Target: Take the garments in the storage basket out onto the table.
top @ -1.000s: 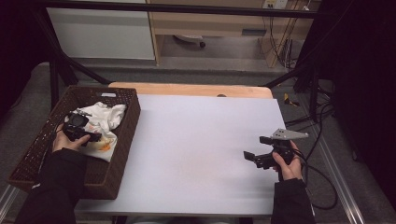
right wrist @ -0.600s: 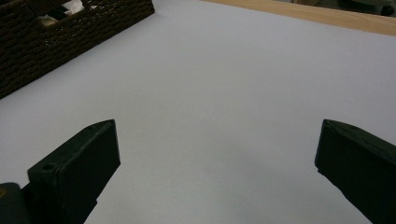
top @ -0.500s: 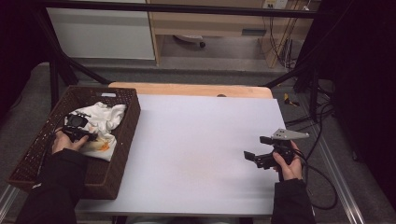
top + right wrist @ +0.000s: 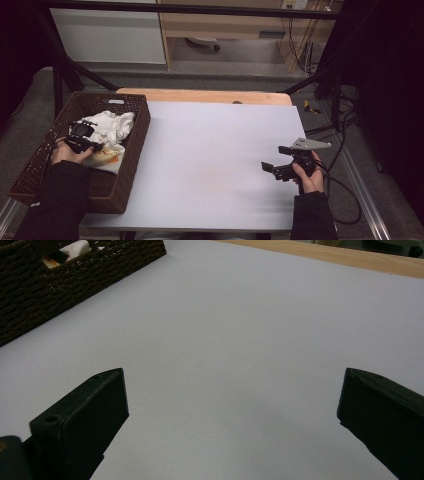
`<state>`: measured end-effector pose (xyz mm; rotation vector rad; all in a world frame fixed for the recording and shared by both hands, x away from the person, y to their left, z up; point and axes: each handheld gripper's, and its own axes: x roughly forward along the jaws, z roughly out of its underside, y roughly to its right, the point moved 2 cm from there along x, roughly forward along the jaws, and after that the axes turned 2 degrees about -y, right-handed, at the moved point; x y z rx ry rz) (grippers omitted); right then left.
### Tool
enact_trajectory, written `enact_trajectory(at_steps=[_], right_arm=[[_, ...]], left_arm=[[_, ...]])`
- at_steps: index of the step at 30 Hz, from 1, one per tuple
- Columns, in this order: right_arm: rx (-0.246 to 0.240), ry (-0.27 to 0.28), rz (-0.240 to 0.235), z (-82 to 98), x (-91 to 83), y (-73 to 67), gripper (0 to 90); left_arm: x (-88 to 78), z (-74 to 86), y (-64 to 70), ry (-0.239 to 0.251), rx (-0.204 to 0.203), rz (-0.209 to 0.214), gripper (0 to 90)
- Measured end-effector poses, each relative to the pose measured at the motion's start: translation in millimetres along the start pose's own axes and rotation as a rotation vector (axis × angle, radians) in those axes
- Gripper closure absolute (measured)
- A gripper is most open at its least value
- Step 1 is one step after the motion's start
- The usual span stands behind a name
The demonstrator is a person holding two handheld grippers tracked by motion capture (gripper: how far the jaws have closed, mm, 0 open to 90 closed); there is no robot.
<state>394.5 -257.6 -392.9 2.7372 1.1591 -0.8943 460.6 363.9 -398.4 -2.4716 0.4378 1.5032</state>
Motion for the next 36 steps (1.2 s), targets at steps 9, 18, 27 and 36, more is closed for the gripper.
enact_trajectory(at_steps=[9,18,27,36], right_arm=[[-0.001,-0.004,-0.001,0.2,0.6,-0.4,0.6],[-0.003,-0.005,-0.002,0.3,1.7,-0.7,0.6],[-0.005,-0.006,-0.002,0.4,2.1,-0.7,0.6],[-0.007,-0.006,0.0,0.5,2.2,-0.7,0.6]], left_arm=[[-11.7,2.6,16.1,0.062,0.05,0.076,68.3],[-7.1,-9.4,-8.9,0.131,-0.067,0.007,23.7],[20.8,-4.6,-12.3,0.054,-0.05,-0.032,15.6],[30.7,-0.1,-16.5,0.016,-0.083,-0.004,17.5]])
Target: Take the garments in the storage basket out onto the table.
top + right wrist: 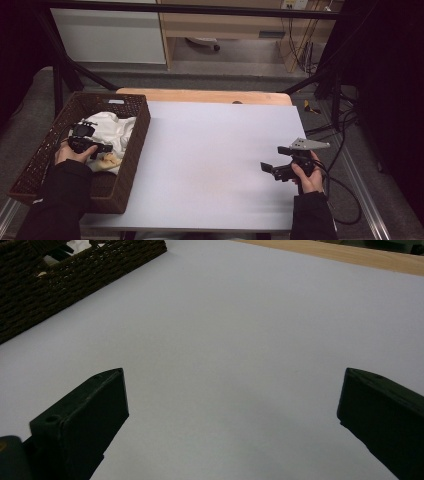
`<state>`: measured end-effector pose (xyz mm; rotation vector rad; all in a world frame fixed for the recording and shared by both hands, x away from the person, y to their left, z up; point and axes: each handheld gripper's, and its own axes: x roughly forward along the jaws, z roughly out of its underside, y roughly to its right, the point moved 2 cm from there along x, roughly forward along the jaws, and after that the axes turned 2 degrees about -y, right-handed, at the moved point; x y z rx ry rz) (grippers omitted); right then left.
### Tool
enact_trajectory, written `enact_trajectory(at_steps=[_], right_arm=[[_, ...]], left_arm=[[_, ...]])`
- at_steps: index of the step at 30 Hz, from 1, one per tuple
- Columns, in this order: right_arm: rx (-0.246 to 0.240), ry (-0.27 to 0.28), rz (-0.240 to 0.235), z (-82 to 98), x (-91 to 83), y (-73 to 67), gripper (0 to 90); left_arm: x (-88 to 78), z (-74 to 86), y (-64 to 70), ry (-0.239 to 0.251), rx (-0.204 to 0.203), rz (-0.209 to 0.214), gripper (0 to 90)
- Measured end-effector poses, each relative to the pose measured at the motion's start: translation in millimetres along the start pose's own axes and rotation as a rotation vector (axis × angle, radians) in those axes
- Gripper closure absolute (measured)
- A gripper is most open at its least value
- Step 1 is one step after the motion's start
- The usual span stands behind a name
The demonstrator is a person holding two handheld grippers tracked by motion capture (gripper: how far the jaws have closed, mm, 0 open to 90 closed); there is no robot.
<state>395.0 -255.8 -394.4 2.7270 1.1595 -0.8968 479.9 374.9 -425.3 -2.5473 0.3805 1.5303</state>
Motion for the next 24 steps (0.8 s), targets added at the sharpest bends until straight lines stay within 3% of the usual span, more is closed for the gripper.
enact_trajectory(at_steps=[10,16,21,24], right_arm=[[0.001,-0.001,0.0,0.1,0.2,-0.2,0.6],[0.0,-0.002,-0.001,0.2,0.4,-0.2,0.6],[0.001,-0.004,-0.002,0.2,0.5,-0.2,0.6],[0.001,-0.004,-0.001,0.4,0.8,-0.3,0.6]], left_arm=[[1.9,1.8,3.4,-0.033,-0.002,0.06,43.5],[-0.8,1.5,8.0,-0.066,0.029,0.055,70.3],[-5.8,-0.7,12.5,-0.088,0.054,0.053,75.9],[-11.6,-2.3,12.4,-0.067,0.049,0.062,76.8]])
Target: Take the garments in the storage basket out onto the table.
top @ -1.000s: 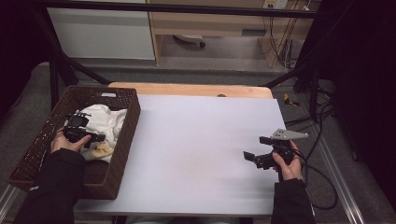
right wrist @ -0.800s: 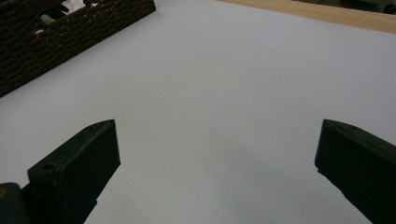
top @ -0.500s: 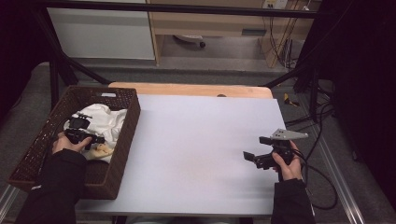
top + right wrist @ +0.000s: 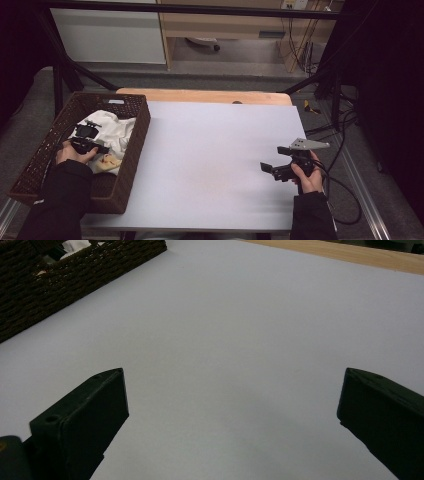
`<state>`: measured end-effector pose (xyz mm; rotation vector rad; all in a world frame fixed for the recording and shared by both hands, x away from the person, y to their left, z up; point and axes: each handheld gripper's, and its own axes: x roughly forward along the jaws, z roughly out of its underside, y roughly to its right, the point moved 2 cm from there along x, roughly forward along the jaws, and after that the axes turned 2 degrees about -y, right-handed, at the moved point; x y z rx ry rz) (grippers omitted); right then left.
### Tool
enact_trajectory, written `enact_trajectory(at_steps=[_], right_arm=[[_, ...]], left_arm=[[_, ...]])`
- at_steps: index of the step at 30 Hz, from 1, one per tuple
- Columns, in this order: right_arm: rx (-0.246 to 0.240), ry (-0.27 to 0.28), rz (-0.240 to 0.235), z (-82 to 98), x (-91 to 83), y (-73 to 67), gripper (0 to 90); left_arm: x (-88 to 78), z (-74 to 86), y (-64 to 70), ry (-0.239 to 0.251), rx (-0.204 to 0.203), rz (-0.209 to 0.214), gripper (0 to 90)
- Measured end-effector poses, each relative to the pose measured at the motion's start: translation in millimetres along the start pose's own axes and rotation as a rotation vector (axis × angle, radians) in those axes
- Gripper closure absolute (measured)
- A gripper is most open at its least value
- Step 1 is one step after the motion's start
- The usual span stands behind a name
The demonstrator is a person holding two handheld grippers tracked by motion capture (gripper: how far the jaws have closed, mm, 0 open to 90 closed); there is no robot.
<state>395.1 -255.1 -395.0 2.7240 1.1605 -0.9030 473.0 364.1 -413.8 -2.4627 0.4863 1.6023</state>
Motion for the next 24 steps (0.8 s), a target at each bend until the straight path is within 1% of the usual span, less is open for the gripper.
enact_trajectory(at_steps=[3,4,8,13,16,19,24], right_arm=[[0.001,0.0,0.0,0.0,-0.1,-0.1,0.6],[0.0,0.0,0.0,0.0,-0.3,0.0,0.6],[0.001,0.002,0.0,-0.1,-0.5,0.0,0.6],[0.001,0.002,0.001,-0.1,-0.6,0.0,0.6],[-0.001,0.005,0.001,-0.2,-1.0,0.3,0.6],[0.0,0.005,0.0,-0.2,-1.1,0.2,0.6],[-0.001,0.004,0.001,-0.2,-1.0,0.3,0.6]], left_arm=[[-6.6,-1.4,1.0,0.037,0.009,-0.007,76.8],[-8.6,-1.8,1.6,0.046,0.006,-0.005,76.8],[-15.9,-3.6,3.7,0.065,0.009,-0.006,76.8],[-24.3,-4.9,5.6,0.093,0.003,-0.003,76.8],[-28.3,-5.1,6.3,0.108,-0.01,0.004,76.9],[-30.4,-5.0,6.6,0.111,-0.018,0.013,76.8],[-32.6,-5.1,8.9,0.117,-0.016,0.025,76.9]])
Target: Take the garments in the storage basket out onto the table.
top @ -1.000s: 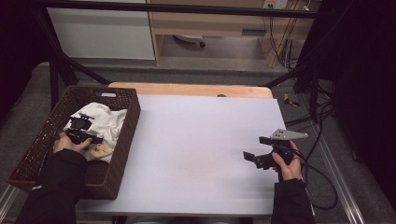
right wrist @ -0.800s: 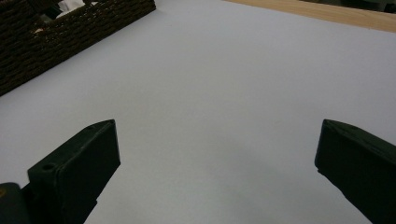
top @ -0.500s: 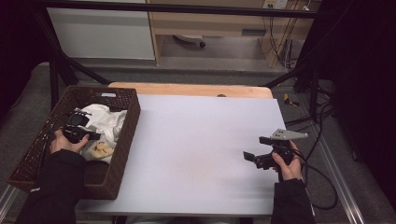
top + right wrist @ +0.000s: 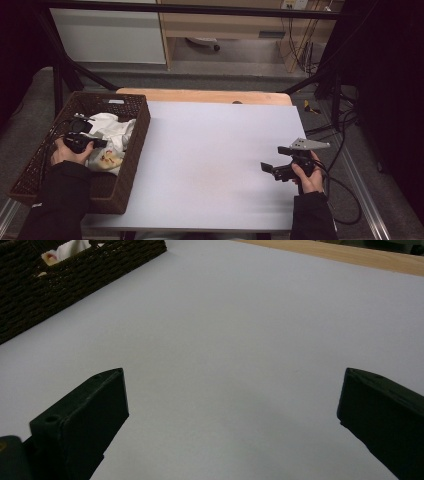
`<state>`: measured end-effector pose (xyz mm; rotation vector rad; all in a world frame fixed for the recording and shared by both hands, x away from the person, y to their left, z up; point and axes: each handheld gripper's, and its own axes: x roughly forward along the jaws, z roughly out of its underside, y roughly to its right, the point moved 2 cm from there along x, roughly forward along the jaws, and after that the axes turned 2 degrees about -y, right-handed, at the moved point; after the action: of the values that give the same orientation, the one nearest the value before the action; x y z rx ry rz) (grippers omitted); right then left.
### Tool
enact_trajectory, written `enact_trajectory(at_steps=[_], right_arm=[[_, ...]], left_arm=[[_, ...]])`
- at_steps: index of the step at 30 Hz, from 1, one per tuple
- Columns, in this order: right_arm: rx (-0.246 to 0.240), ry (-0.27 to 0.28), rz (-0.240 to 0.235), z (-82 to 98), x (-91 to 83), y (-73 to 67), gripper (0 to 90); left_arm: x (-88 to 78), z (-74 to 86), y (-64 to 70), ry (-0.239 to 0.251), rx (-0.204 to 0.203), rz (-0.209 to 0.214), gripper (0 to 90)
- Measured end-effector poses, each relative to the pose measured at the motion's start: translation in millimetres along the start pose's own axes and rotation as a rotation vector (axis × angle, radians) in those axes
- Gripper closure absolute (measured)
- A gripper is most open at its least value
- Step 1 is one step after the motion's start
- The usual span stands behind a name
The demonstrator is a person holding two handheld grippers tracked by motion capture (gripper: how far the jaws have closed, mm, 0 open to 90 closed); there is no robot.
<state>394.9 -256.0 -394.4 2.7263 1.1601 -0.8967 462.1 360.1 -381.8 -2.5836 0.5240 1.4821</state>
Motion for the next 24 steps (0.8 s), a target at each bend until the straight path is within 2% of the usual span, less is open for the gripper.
enact_trajectory(at_steps=[3,9,16,24], right_arm=[[0.0,0.0,0.0,0.0,-0.1,0.0,0.6],[-0.001,-0.001,0.001,0.1,0.2,0.1,0.6],[0.001,-0.001,0.0,0.1,-0.2,0.0,0.6],[0.001,-0.001,0.0,0.0,-0.4,0.3,0.6]], left_arm=[[-2.5,-0.3,1.3,0.011,0.005,-0.001,76.9],[-8.8,0.0,2.0,0.052,-0.016,0.018,77.1],[-15.7,0.4,1.4,0.087,-0.019,0.031,77.6],[-21.2,0.4,-0.7,0.1,-0.025,0.049,77.6]])
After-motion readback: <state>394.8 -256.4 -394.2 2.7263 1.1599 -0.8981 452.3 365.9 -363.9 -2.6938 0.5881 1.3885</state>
